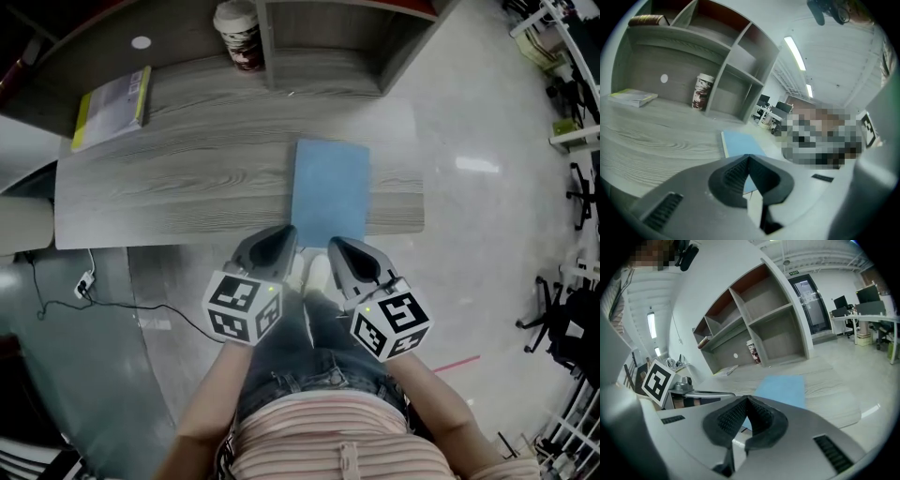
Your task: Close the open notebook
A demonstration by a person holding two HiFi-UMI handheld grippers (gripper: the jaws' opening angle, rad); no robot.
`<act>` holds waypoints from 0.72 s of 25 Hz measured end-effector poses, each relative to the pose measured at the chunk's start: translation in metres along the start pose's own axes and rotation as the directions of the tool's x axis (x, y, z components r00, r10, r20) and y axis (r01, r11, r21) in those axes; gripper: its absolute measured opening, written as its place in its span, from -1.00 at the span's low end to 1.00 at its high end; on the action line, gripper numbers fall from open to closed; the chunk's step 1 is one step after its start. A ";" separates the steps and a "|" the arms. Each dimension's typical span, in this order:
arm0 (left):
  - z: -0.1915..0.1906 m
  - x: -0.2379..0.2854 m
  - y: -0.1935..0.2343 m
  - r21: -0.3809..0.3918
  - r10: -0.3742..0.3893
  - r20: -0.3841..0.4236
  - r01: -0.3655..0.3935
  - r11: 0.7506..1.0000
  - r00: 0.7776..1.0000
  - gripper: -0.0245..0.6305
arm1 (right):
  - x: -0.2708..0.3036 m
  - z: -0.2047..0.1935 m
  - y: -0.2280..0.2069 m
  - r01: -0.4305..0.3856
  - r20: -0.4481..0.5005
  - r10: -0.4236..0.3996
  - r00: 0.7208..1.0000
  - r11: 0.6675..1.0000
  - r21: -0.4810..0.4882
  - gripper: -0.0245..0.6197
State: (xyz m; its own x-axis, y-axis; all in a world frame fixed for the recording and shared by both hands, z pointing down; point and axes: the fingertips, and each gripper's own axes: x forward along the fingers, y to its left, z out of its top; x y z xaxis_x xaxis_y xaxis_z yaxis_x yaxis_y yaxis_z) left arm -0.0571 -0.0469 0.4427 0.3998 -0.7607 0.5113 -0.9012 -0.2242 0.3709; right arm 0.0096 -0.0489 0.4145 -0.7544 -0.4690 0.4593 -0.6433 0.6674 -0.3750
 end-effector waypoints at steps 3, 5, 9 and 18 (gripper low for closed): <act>0.002 0.003 -0.008 0.017 -0.017 -0.001 0.017 1.000 1.000 -0.89 | -0.008 0.003 -0.005 0.033 0.025 -0.032 0.999 0.999 -0.013 -0.90; 0.004 0.004 -0.013 0.028 -0.026 -0.002 0.026 0.999 1.000 -0.89 | -0.013 0.006 -0.009 0.054 0.046 -0.053 0.998 0.998 -0.014 -0.90; 0.009 0.004 -0.021 0.046 -0.048 -0.006 0.048 0.998 0.999 -0.89 | -0.023 0.014 -0.016 0.095 0.089 -0.094 0.992 0.995 -0.009 -0.90; 0.027 0.008 -0.043 0.105 -0.097 0.008 0.096 0.990 0.995 -0.89 | -0.045 0.022 -0.030 0.156 0.146 -0.156 0.977 0.988 0.011 -0.90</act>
State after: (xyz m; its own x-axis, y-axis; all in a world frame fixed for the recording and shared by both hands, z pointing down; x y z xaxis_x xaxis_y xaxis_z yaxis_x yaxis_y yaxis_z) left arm -0.0198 -0.0602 0.4099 0.4841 -0.7402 0.4666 -0.8713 -0.3588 0.3347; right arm 0.0600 -0.0608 0.3879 -0.6560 -0.6468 0.3891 -0.7543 0.5800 -0.3075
